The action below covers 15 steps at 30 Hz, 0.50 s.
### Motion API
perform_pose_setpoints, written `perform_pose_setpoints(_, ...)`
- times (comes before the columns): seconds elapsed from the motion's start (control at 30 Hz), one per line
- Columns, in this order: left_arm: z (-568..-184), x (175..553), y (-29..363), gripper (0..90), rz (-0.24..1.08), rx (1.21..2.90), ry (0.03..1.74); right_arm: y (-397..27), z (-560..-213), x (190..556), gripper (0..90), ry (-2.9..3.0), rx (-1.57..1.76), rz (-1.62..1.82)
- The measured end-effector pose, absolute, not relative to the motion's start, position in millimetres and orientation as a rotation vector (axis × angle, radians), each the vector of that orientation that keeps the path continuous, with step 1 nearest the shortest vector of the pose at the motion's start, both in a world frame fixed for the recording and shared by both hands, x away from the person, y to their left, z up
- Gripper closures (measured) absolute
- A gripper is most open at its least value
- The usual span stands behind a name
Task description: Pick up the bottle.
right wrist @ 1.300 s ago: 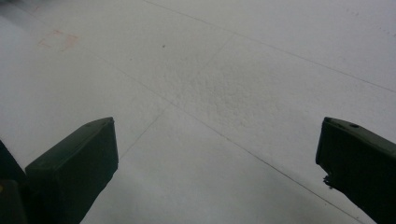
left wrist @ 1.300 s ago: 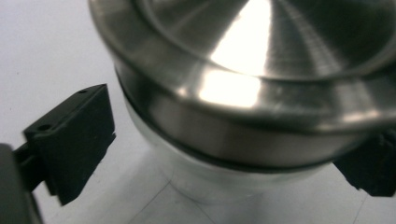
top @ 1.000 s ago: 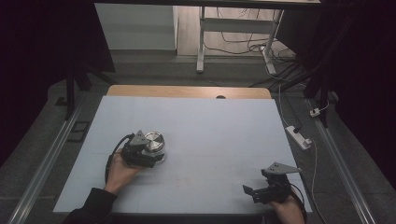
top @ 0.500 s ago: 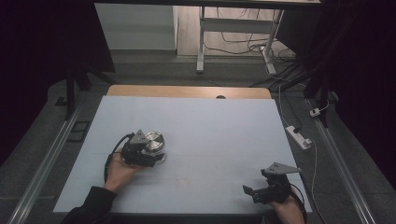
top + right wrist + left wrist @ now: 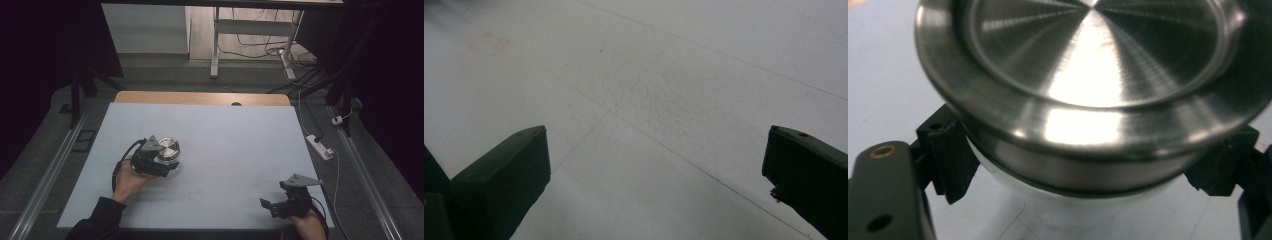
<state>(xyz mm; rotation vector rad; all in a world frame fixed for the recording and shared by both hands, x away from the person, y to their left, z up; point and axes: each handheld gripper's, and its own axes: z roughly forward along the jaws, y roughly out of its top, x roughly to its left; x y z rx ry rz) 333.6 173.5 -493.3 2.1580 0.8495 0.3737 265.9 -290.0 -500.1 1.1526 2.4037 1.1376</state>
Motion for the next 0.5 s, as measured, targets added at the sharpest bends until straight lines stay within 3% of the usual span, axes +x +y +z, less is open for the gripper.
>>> perform_pose_setpoints(0.5, -466, 342, 154, 15.5, 0.352, 2.177, 0.782, -291, -500, 266, 0.0, 2.400, 1.160, 1.144)
